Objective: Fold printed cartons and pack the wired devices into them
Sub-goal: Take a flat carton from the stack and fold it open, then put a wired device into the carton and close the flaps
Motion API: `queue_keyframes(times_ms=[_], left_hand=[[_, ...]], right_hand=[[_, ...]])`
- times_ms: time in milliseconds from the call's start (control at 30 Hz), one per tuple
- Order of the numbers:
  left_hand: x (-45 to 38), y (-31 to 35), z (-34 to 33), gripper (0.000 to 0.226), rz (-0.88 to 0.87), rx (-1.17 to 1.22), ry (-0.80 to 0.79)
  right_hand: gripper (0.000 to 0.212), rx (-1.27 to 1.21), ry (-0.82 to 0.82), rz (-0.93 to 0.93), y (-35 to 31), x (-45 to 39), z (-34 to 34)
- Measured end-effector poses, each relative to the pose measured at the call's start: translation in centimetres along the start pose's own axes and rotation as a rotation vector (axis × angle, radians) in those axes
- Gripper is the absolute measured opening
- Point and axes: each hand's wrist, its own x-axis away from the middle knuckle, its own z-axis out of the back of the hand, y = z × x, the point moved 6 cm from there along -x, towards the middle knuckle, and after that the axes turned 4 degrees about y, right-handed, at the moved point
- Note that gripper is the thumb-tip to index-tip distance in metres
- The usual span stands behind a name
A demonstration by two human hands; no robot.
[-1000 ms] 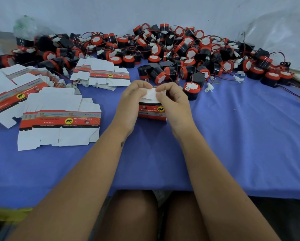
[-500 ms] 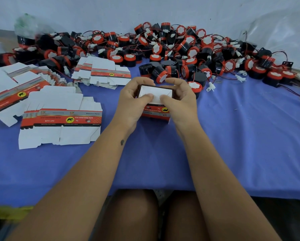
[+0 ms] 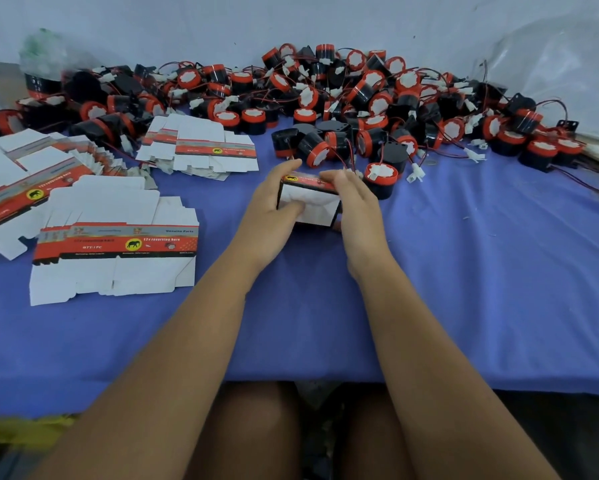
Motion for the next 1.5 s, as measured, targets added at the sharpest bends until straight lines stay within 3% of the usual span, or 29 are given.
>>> queue_keyframes(times_ms=[100, 233, 367, 567, 633, 767, 867, 933, 1033, 1233, 1333, 1500], left_hand=[[-0.3, 0.1, -0.3, 0.057, 0.009, 0.036, 0.003], [-0.9, -1.0, 0.3, 0.084, 0.104, 0.162, 0.121], [-1.6, -1.8, 0.7, 0.105, 0.038, 0.141, 0.079], [-2.2, -1.1, 0.3, 0.113, -0.085, 0.064, 0.033], [-2.2, -1.3, 0.3, 0.108, -0.041, 0.051, 0.054], [-2.2, -2.2, 0.6, 0.068, 0.129, 0.082, 0.134], [-2.2, -2.3, 0.7, 0.054, 0.131, 0.004, 0.152], [-2.1, -2.3, 0.5, 0.044, 0.118, -0.005, 0.143], [-2.1, -2.5, 0.5, 0.033, 0.129, -0.017, 0.154], [-2.9, -1.9, 0.4, 0.019, 0.17, -0.055, 0.193], [-3.8, -1.6, 0.0, 0.025, 0.244, -0.038, 0.191], [-4.8, -1.5, -0.5, 0.03, 0.254, 0.01, 0.166]], right_hand=[[0.016, 0.002, 0.0, 0.082, -0.2, 0.0, 0.0], [0.046, -0.062, -0.023, 0.098, -0.1, -0.2, -0.2], [0.066, -0.047, -0.023, 0.155, -0.1, -0.4, 0.1], [0.05, 0.14, 0.044, 0.23, -0.1, 0.1, -0.1], [0.045, 0.176, 0.047, 0.248, -0.1, 0.0, -0.1], [0.041, 0.405, 0.093, 0.324, -0.3, 0.4, -0.3], [0.039, 0.76, 0.266, 0.736, -2.6, 2.0, -1.0], [0.033, 0.988, 0.152, 0.861, -2.7, 2.5, -2.7], [0.019, 1.184, -0.077, 0.639, -1.2, 2.1, -4.3], [0.016, 1.233, -0.153, 0.465, -1.5, 1.0, -5.0], [0.01, 1.205, -0.235, 0.389, -1.8, 0.1, -4.7], [0.019, 1.239, -0.33, 0.346, -1.9, -1.1, -4.6]])
